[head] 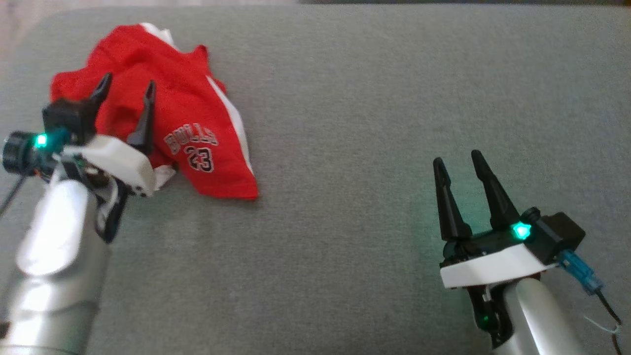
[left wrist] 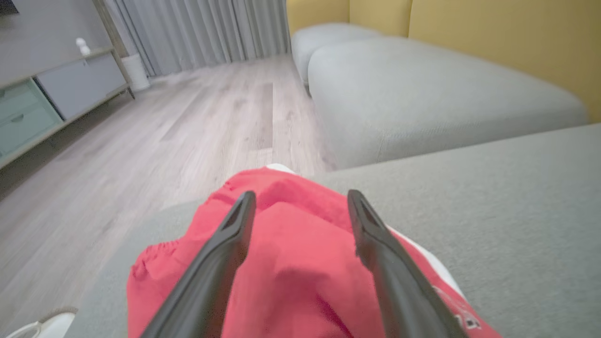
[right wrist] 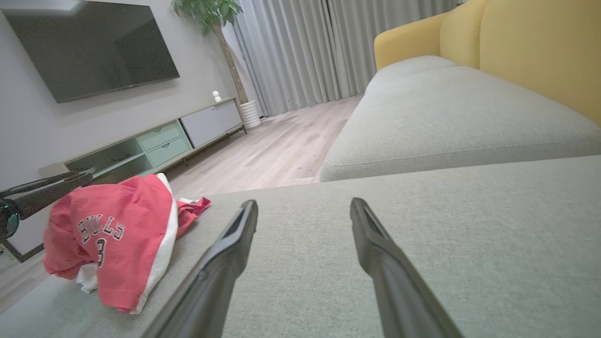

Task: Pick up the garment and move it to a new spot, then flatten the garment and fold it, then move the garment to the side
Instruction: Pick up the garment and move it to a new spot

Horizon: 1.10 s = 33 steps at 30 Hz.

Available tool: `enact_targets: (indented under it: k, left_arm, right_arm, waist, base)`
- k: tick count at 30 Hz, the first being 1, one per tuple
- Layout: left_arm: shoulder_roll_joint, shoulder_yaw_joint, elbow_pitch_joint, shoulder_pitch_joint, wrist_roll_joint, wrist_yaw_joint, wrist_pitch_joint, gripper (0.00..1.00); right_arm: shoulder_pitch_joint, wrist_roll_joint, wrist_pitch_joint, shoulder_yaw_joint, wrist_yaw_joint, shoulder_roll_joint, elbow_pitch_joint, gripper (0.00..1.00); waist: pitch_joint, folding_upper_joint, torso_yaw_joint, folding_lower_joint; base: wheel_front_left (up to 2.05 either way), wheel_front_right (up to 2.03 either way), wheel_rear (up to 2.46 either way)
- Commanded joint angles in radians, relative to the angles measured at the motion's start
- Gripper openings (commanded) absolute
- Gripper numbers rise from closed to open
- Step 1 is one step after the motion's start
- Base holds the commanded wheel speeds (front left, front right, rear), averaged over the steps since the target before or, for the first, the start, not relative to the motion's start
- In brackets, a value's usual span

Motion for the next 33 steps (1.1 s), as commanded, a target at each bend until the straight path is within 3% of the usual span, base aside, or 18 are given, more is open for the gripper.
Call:
enact_targets:
  k: [1,7,10,11,18,24,33]
  left_arm:
    - [0.089,-0.013,0.03,-0.071,-0.038,0.002,0.055,1.0]
    - [0.154,-0.078,0.15,-0.139,-0.074,0.002,0.135,1.0]
    - [0.161,-0.085,0.214,-0.158,-0.075,0.002,0.146,1.0]
    - [0.158,-0.086,0.227,-0.161,-0.079,0.002,0.142,0.0]
    - [0.148,-0.068,0.227,-0.186,-0.09,0.017,-0.041,0.0]
    - [0.125,-0.038,0.142,-0.196,-0.109,0.033,-0.205,0.0]
    - [0.068,-0.025,-0.111,-0.13,-0.133,0.048,-0.258,0.0]
  right_arm:
    - [-0.042,0.001,-0.011,0.022,-0.001,-0.004,-0.04,1.0]
    - [-0.056,0.01,-0.011,0.022,-0.001,-0.004,-0.044,1.0]
    - [-0.057,0.013,-0.011,0.018,-0.001,-0.004,-0.045,1.0]
    - [-0.056,0.014,-0.011,0.018,-0.001,-0.004,-0.044,1.0]
    - [-0.054,0.014,-0.011,0.012,-0.001,-0.004,-0.034,1.0]
    - [-0.038,0.015,-0.011,0.011,-0.001,-0.004,-0.023,1.0]
    - [-0.013,0.023,-0.011,0.019,-0.001,-0.004,-0.006,1.0]
  waist:
    - [0.049,0.0,-0.048,-0.0004]
    - [0.07,0.0,-0.079,-0.0004]
    - [0.071,0.0,-0.088,-0.0004]
    - [0.069,0.0,-0.089,-0.0004]
    - [0.039,0.0,-0.089,-0.0004]
    - [-0.01,0.0,-0.077,-0.0004]
    - [-0.075,0.0,-0.074,-0.0004]
  base:
    - [0.0,0.0,0.0]
    - [0.0,0.0,0.0]
    - [0.0,0.0,0.0]
    - [0.0,0.0,0.0]
    - [0.0,0.0,0.0]
    - [0.0,0.0,0.0]
    - [0.0,0.0,0.0]
